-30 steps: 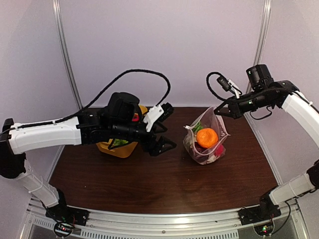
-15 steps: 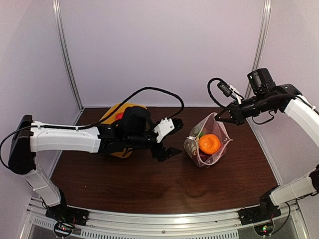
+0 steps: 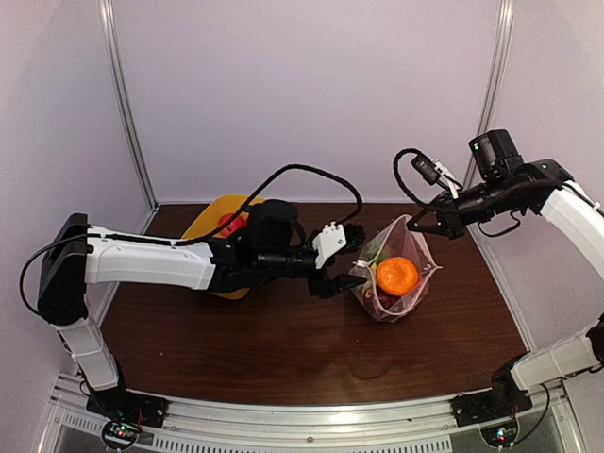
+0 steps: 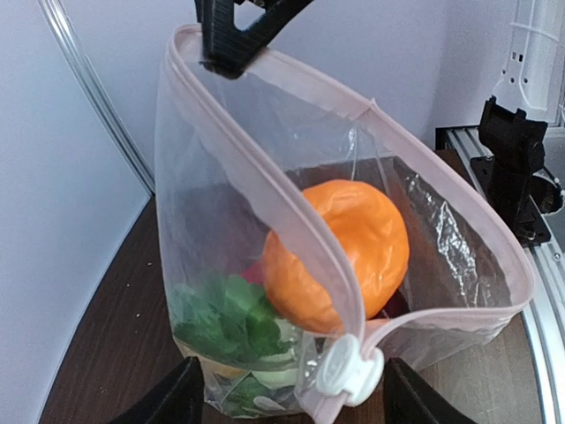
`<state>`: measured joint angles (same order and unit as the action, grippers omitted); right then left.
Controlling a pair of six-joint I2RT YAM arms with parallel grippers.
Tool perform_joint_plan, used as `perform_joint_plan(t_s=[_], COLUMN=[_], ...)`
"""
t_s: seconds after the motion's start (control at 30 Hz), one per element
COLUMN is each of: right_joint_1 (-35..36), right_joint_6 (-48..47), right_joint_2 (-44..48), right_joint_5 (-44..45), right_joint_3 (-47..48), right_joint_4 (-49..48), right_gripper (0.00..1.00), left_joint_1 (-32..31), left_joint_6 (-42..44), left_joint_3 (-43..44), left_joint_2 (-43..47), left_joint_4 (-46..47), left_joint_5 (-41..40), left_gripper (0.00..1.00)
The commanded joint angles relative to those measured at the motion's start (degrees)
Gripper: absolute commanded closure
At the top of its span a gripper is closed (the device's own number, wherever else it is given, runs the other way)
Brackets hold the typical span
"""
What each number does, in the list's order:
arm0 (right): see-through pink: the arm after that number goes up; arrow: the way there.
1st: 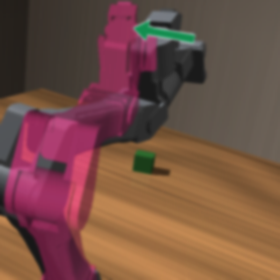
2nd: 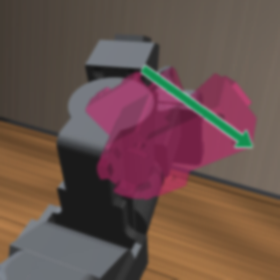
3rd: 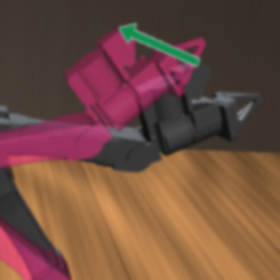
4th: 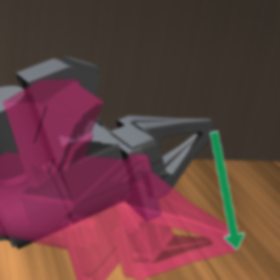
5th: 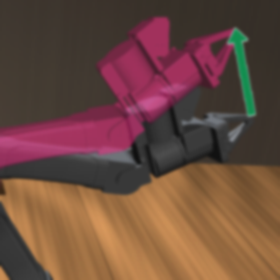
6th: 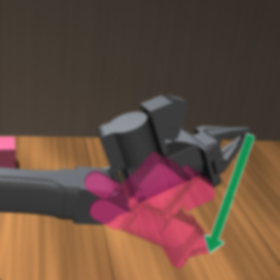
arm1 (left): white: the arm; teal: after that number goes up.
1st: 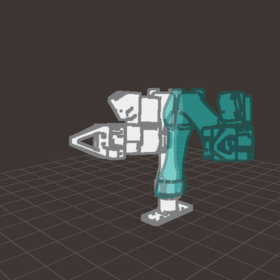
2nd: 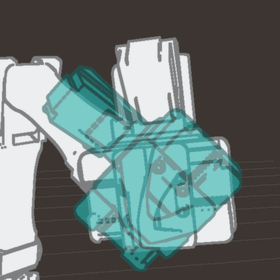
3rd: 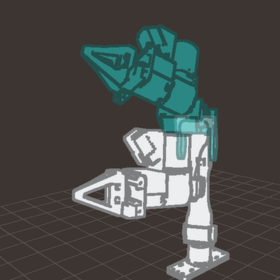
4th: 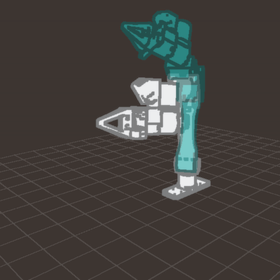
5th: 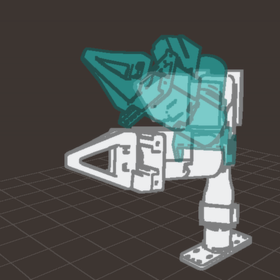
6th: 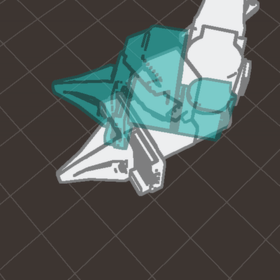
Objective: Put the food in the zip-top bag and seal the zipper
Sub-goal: Pass from the right arm to the left, then adjust the zipper food storage bag at the center of the board.
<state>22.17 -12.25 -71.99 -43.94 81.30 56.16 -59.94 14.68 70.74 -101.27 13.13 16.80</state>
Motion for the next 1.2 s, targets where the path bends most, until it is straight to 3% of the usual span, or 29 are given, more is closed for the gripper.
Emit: perform_joint_plan(t_s=[0.0, 0.3, 0.57, 0.63, 0.67, 0.87, 1.07, 1.17], right_joint_1=[0.4, 0.38, 0.16, 0.08, -0.08, -3.34, -4.85, -4.86], right_joint_6=[-0.06, 0.17, -0.79, -2.68, -4.49, -15.13, -28.5, -32.85], right_joint_2=[-0.2, -1.34, -3.27, -5.0, -5.95, -6.62, -2.65, 1.21], right_joint_5=[-1.23, -0.36, 2.04, 2.62, 2.63, 4.09, 4.05, 6.86], right_joint_3=[0.51, 1.58, 4.07, 6.49, 7.86, 9.65, 6.91, 3.01], right_joint_4=[-0.52, -0.31, 1.13, 4.29, 6.44, 15.0, 23.27, 23.01], right_gripper=[1.0, 1.0, 1.0, 0.94, 0.87, 0.6, 0.48, 0.44], left_joint_1=[0.18, 0.26, 0.31, 0.27, 0.34, 0.38, 0.44, 0.49], left_joint_6=[0.95, 1.61, 0.89, 0.8, 0.62, -2.61, -5.91, -6.33], left_joint_3=[2.17, 5.13, 3.05, 2.08, 1.7, -1.02, -3.4, -3.76], left_joint_2=[-1.65, -4.81, -1.34, 0.64, 1.46, 5.26, 7.27, 7.52], left_joint_4=[6.33, 4.22, 2.34, 1.56, 0.89, -2.39, -1.97, -1.8], left_joint_5=[4.19, 4.4, 3.4, 2.83, 2.5, -0.76, -1.57, -1.55], left_gripper=[0.34, 0.73, 0.86, 0.95, 1.0, 1.0, 1.0, 1.0])
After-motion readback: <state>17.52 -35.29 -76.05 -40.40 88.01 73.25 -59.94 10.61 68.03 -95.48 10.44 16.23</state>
